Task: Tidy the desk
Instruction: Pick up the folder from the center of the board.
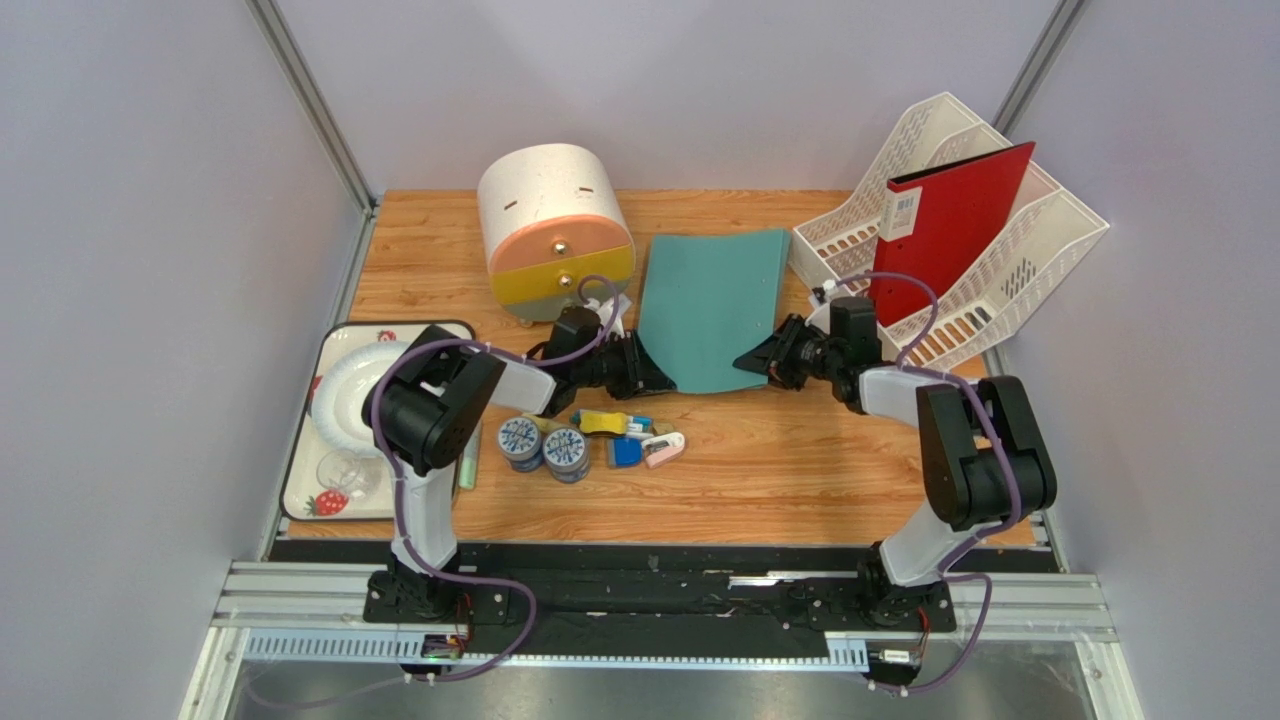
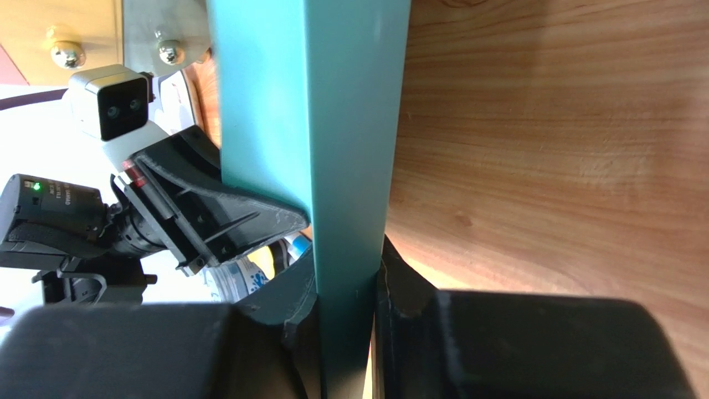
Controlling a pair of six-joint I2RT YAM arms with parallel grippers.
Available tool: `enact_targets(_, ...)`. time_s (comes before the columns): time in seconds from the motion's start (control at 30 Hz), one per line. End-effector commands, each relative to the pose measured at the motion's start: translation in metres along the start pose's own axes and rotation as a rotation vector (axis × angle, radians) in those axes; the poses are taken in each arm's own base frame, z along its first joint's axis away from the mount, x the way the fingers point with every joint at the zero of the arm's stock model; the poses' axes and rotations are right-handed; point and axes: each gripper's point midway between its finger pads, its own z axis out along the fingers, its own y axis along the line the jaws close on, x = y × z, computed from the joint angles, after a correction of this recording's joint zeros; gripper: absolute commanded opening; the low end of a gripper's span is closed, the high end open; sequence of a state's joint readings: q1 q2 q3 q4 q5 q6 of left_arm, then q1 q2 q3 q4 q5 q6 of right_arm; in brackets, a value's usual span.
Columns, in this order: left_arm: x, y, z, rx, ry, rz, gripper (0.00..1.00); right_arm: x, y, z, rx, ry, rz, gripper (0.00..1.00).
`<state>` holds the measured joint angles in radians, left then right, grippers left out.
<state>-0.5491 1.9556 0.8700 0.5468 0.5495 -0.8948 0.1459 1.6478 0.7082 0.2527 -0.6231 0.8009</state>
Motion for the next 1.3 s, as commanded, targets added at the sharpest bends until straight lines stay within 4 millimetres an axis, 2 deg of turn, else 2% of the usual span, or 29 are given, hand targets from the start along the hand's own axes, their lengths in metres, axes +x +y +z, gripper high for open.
enact_targets(0.0, -0.008, -0.056, -0.013, 0.158, -0.047, 0.131, 0.36, -0.007, 0.053, -0.019, -0.105, -0.025, -0.148, 0.0)
enact_targets(0.03, -0.013, -0.065, -0.02, 0.173, -0.07, 0.146, 0.41, -0.008, 0.055, -0.023, -0.101, -0.033, -0.162, 0.0)
enact_targets(0.07, -0.012, -0.066, -0.024, 0.17, -0.079, 0.152, 0.73, -0.008, 0.056, -0.026, -0.093, -0.041, -0.176, 0.0)
enact_targets(0.1, -0.017, -0.077, -0.032, 0.184, -0.099, 0.176, 0.94, -0.006, 0.054, -0.03, -0.073, -0.034, -0.193, 0.0)
enact_targets(0.17, -0.019, -0.082, -0.039, 0.179, -0.117, 0.193, 0.94, -0.01, 0.063, -0.042, -0.066, -0.072, -0.229, 0.0)
enact_targets(0.2, -0.02, -0.084, -0.043, 0.173, -0.123, 0.203, 0.95, -0.008, 0.062, -0.045, -0.049, -0.069, -0.229, 0.0)
enact_targets(0.23, -0.024, -0.095, -0.051, 0.189, -0.144, 0.225, 0.95, -0.009, 0.068, -0.052, -0.059, -0.086, -0.258, 0.0)
enact_targets(0.27, -0.023, -0.096, -0.055, 0.187, -0.153, 0.229, 0.95, -0.009, 0.071, -0.056, -0.061, -0.091, -0.267, 0.0)
enact_targets(0.33, -0.029, -0.109, -0.069, 0.197, -0.193, 0.259, 0.95, -0.005, 0.07, -0.063, -0.039, -0.09, -0.276, 0.0)
enact_targets(0.4, -0.027, -0.109, -0.079, 0.178, -0.208, 0.272, 0.95, -0.006, 0.074, -0.074, -0.032, -0.111, -0.289, 0.0)
enact_targets(0.43, -0.032, -0.117, -0.089, 0.177, -0.243, 0.287, 0.95, -0.006, 0.075, -0.077, -0.032, -0.117, -0.293, 0.0)
enact_targets(0.6, -0.034, -0.114, -0.119, 0.067, -0.295, 0.328, 0.96, -0.008, 0.089, -0.102, -0.045, -0.171, -0.315, 0.0)
enact_targets(0.7, -0.034, -0.108, -0.128, 0.015, -0.316, 0.338, 0.96, -0.008, 0.098, -0.114, -0.064, -0.196, -0.322, 0.0)
enact_targets(0.87, -0.033, -0.096, -0.136, -0.037, -0.345, 0.327, 0.97, -0.009, 0.102, -0.124, -0.067, -0.222, -0.324, 0.0)
enact_targets(1.0, -0.032, -0.096, -0.139, -0.044, -0.35, 0.334, 0.97, -0.009, 0.11, -0.133, -0.095, -0.239, -0.326, 0.0)
enact_targets(1.13, -0.032, -0.098, -0.139, -0.035, -0.352, 0.334, 0.97, -0.006, 0.132, -0.151, -0.167, -0.255, -0.341, 0.0)
enact_targets(1.27, -0.035, -0.106, -0.142, 0.005, -0.386, 0.335, 0.98, 0.006, 0.151, -0.168, -0.242, -0.239, -0.352, 0.0)
